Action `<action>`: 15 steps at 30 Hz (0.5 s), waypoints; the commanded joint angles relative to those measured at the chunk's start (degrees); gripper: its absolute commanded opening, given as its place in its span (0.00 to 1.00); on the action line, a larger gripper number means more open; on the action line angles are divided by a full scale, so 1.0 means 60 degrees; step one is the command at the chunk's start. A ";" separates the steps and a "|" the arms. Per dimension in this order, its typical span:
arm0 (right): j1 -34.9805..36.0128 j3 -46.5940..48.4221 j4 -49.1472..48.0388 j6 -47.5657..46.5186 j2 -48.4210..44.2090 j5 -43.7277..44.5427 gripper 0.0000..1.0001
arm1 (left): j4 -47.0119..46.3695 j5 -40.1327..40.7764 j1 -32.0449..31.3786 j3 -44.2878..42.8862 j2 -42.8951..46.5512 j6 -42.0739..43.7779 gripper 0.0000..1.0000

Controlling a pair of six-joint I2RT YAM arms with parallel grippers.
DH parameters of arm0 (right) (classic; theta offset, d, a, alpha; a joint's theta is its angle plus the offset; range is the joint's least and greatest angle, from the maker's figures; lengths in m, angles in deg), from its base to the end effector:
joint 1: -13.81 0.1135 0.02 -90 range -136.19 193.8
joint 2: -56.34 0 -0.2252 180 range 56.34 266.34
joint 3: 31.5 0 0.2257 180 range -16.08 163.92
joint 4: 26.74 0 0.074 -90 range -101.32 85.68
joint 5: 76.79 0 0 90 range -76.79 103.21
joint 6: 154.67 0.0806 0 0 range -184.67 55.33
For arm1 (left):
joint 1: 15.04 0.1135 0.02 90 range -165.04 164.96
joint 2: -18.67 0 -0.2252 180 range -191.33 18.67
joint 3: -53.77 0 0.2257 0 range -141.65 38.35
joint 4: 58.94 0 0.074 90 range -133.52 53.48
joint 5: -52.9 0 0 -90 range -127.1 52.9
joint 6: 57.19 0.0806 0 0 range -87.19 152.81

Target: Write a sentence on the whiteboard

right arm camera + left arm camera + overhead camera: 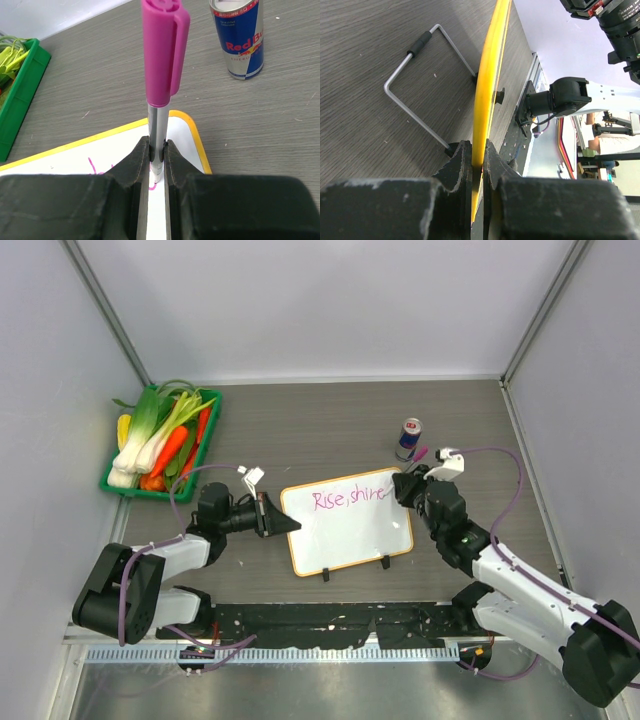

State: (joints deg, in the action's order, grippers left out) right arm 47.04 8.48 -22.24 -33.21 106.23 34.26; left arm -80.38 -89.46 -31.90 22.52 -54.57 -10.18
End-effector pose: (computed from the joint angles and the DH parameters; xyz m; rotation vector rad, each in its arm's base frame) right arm 0.2181 0.1083 0.2098 0.2330 1.8151 0.4672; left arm 0.2094 -0.1302 0.1349 0.2113 2.0977 -1.5403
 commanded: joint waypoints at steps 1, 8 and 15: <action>-0.0075 0.0478 0.0003 -0.0146 -0.0227 0.0431 0.01 | 0.0563 0.0890 0.0012 -0.0027 -0.0070 0.0689 0.00; -0.0075 0.0214 -0.0055 0.0044 -0.1808 0.0094 0.01 | 0.0548 0.0904 -0.0002 -0.0027 -0.0070 0.0689 0.00; -0.0075 -0.0063 0.0398 0.0029 -0.2630 0.0049 0.01 | 0.0636 0.0918 -0.0002 0.0075 0.0222 0.0689 0.00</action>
State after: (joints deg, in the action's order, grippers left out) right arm 46.75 8.87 -20.51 -33.21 92.08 34.37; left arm -80.27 -89.46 -31.92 22.52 -54.35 -10.11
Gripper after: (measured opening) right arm 0.171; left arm 0.083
